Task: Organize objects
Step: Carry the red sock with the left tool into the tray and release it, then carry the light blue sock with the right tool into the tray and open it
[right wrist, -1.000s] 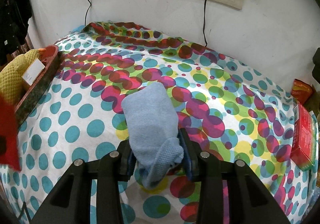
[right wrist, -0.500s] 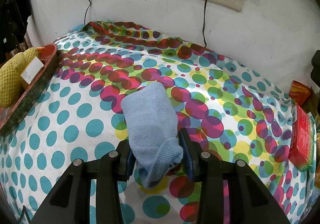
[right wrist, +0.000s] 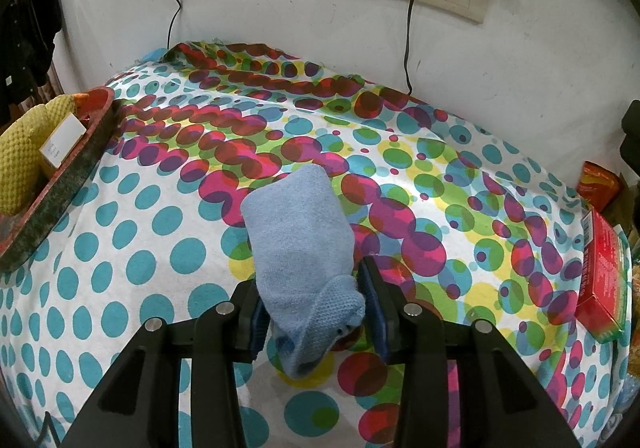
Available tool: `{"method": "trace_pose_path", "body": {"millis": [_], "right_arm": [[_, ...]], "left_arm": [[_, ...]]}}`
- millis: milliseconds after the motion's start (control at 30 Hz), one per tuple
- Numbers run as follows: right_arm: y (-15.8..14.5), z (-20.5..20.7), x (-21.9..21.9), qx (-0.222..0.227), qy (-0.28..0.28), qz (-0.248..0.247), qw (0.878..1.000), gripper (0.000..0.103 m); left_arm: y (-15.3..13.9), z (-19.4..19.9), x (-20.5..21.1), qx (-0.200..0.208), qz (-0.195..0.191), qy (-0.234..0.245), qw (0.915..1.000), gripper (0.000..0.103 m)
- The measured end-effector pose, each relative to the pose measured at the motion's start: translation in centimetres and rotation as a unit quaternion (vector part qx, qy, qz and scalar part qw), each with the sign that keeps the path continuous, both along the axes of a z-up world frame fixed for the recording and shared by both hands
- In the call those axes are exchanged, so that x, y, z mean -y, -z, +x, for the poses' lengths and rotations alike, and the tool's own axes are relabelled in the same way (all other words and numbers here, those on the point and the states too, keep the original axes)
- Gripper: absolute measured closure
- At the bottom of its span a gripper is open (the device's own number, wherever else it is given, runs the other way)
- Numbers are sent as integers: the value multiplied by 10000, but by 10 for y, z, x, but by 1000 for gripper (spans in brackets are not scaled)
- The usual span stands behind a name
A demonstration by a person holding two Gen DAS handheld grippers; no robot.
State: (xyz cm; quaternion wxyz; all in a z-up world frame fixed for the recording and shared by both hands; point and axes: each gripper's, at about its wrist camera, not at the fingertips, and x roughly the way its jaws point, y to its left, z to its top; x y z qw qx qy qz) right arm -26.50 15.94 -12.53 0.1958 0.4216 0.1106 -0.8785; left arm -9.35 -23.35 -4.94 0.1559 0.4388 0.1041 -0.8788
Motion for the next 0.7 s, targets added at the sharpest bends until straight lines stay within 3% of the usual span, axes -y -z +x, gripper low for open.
{"method": "trace_pose_path", "body": {"millis": [233, 333, 533, 700], "right_arm": [[-1, 2, 2, -125, -6, 141, 9998, 65], [-3, 5, 3, -172, -25, 151, 9997, 68], [-8, 6, -1, -110, 238, -37, 9996, 72], [-45, 29, 15, -376, 109, -111, 9992, 72]], "left_arm": [[7, -12, 16, 108, -236, -44, 9997, 60], [4, -9, 19, 86, -303, -2, 9995, 51], [1, 10, 14, 51, -629, 215, 9978, 44], [-1, 30, 16, -45, -796, 247, 9965, 42]]}}
